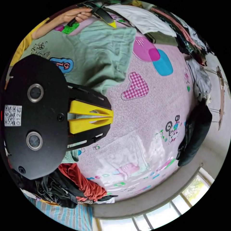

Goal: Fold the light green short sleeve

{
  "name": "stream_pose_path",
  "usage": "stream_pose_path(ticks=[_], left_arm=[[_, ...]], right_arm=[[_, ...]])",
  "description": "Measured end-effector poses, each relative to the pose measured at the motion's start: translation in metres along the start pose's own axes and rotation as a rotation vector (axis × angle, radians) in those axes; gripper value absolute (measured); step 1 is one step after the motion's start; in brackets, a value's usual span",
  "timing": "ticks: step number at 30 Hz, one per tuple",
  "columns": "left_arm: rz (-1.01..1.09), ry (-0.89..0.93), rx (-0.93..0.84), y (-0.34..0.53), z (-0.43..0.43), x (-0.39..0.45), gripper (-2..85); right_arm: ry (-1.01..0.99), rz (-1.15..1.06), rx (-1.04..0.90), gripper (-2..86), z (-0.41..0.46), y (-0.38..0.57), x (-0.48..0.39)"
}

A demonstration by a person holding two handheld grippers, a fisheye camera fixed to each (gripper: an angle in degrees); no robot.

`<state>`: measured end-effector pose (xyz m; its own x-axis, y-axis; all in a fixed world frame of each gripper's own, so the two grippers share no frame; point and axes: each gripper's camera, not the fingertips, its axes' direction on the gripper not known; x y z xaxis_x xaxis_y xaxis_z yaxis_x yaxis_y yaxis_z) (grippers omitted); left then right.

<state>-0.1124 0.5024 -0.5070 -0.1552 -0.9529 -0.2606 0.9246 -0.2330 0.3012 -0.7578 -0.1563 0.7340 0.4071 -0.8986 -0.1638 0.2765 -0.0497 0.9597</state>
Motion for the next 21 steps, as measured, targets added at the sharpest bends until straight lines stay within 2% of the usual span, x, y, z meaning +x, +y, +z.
stream_pose_path(ticks=[2,3,4,5,6,7,8,10,11,14,17,20,21], left_arm=[[-0.023,0.006,0.199,0.009,-0.03,0.002,0.4],[0.02,0.025,0.312,0.015,-0.047,0.012,0.4],[0.119,0.062,0.335,0.017,-0.054,0.027,0.4],[0.182,0.079,0.292,0.015,-0.051,0.037,0.4],[0.309,0.112,0.092,0.004,-0.034,0.059,0.4],[0.485,0.173,-0.22,-0.002,-0.001,0.083,0.4],[0.541,0.194,-0.333,0.001,0.014,0.092,0.4],[0.468,0.125,-0.332,0.008,0.03,0.095,0.5],[0.478,0.114,-0.338,0.008,0.031,0.098,0.5],[0.491,-0.033,-0.315,0.011,0.029,0.106,0.4],[0.473,-0.037,-0.315,0.01,0.027,0.106,0.3],[0.441,-0.26,-0.214,0.012,0.013,0.11,0.3],[0.44,-0.402,-0.154,0.015,0.006,0.114,0.4]], right_arm=[[0.11,0.081,0.156,0.2,-0.037,0.007,0.0],[0.117,0.093,0.207,0.2,-0.05,0.013,0.0],[0.125,0.111,0.3,0.3,-0.074,0.028,0.0],[0.093,0.132,0.381,0.4,-0.097,0.047,-0.002],[0.048,0.127,0.412,0.4,-0.106,0.056,-0.004],[-0.097,0.047,0.452,0.5,-0.122,0.072,-0.013],[-0.253,-0.067,0.427,0.6,-0.128,0.081,-0.024],[-0.324,-0.118,0.279,0.6,-0.117,0.074,-0.038],[-0.275,-0.1,0.202,0.6,-0.106,0.066,-0.044],[-0.213,-0.069,0.14,0.6,-0.09,0.036,-0.044],[-0.2,0.024,0.108,0.6,-0.083,-0.009,-0.029],[-0.213,0.087,0.122,0.5,-0.09,-0.044,-0.018],[-0.207,0.091,0.128,0.5,-0.094,-0.049,-0.017]])
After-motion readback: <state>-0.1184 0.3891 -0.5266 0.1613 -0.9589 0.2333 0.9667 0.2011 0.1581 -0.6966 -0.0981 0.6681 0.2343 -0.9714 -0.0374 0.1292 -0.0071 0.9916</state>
